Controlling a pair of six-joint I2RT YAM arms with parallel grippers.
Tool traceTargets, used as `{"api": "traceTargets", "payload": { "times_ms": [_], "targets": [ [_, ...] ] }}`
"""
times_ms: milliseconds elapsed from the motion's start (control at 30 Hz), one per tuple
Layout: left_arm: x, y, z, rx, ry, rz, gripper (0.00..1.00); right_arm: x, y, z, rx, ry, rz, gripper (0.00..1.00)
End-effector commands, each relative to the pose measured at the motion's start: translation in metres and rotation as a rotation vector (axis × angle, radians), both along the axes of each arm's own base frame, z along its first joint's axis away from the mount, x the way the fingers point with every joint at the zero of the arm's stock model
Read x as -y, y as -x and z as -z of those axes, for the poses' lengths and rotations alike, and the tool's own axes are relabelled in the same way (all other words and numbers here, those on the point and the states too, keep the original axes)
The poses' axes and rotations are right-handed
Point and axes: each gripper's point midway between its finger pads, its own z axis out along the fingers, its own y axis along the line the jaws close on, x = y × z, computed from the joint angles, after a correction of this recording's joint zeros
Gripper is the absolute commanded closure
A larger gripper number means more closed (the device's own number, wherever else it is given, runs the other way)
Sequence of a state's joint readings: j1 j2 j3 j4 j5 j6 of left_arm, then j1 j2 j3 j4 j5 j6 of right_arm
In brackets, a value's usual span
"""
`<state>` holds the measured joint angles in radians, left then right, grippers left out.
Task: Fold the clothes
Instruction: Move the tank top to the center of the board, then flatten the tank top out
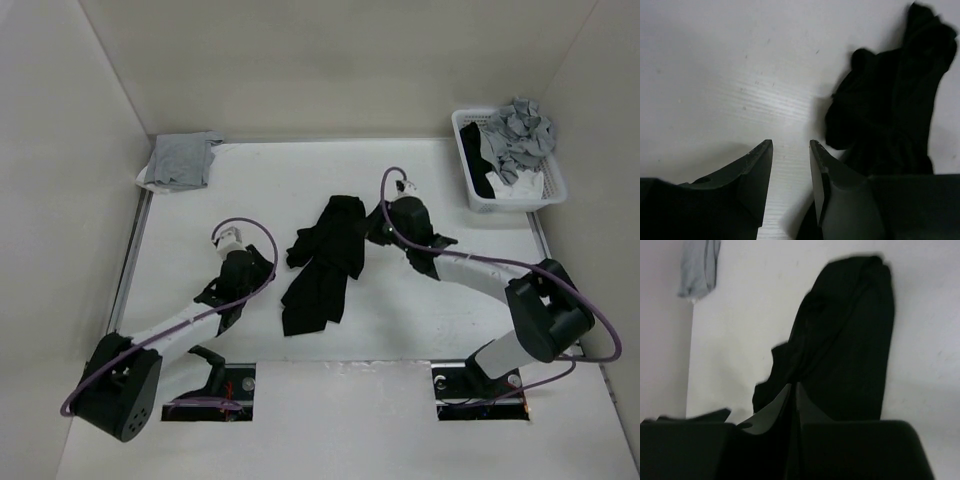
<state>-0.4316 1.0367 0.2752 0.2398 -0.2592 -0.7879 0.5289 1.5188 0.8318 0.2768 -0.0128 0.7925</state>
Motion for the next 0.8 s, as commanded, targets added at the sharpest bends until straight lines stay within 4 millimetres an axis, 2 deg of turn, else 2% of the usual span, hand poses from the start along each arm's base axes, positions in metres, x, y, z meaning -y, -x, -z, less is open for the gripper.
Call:
{"api": "traceTargets", "payload": {
  "times_ms": [0,67,100,167,267,300,367,433,467,567,633,667,767],
  "targets": [
    [0.011,0.009,0.022,-0.074,-0.054,0.063,0.66,-0.001,0.031,0.047,-0.067,0.116,-0.010,0.90],
    [0.027,0.006,0.018,-0.061,-0.057,0.109,0.63,-0.004,0.046,0.062,-0.091,0.138,-0.014,0.82],
    [0.034,0.003,0.014,-0.046,-0.051,0.126,0.61,-0.005,0.054,0.069,-0.099,0.154,-0.003,0.72],
    [0.054,-0.007,-0.003,0.013,-0.024,0.165,0.58,-0.005,0.062,0.077,-0.106,0.175,0.006,0.60],
    [0.072,-0.023,-0.015,0.056,-0.009,0.181,0.54,-0.005,0.067,0.085,-0.116,0.186,0.008,0.53],
    [0.076,-0.032,-0.013,0.051,-0.016,0.178,0.54,-0.005,0.067,0.089,-0.123,0.190,0.008,0.52],
    [0.075,-0.045,-0.007,0.036,-0.029,0.159,0.54,-0.008,0.067,0.092,-0.129,0.188,0.003,0.52],
    [0.076,-0.052,-0.012,0.051,-0.023,0.150,0.54,-0.011,0.067,0.092,-0.135,0.183,-0.007,0.50],
    [0.076,-0.054,-0.013,0.058,-0.024,0.145,0.54,-0.013,0.067,0.093,-0.142,0.184,-0.017,0.50],
    [0.075,-0.061,-0.023,0.088,-0.031,0.125,0.54,-0.017,0.069,0.097,-0.166,0.181,-0.040,0.59],
    [0.075,-0.069,-0.026,0.094,-0.054,0.124,0.55,-0.020,0.069,0.100,-0.178,0.179,-0.053,0.68],
    [0.077,-0.075,-0.024,0.092,-0.064,0.125,0.56,-0.021,0.069,0.101,-0.181,0.180,-0.056,0.78],
    [0.081,-0.078,-0.019,0.076,-0.068,0.132,0.59,-0.020,0.069,0.098,-0.169,0.180,-0.047,0.89]
  ]
}}
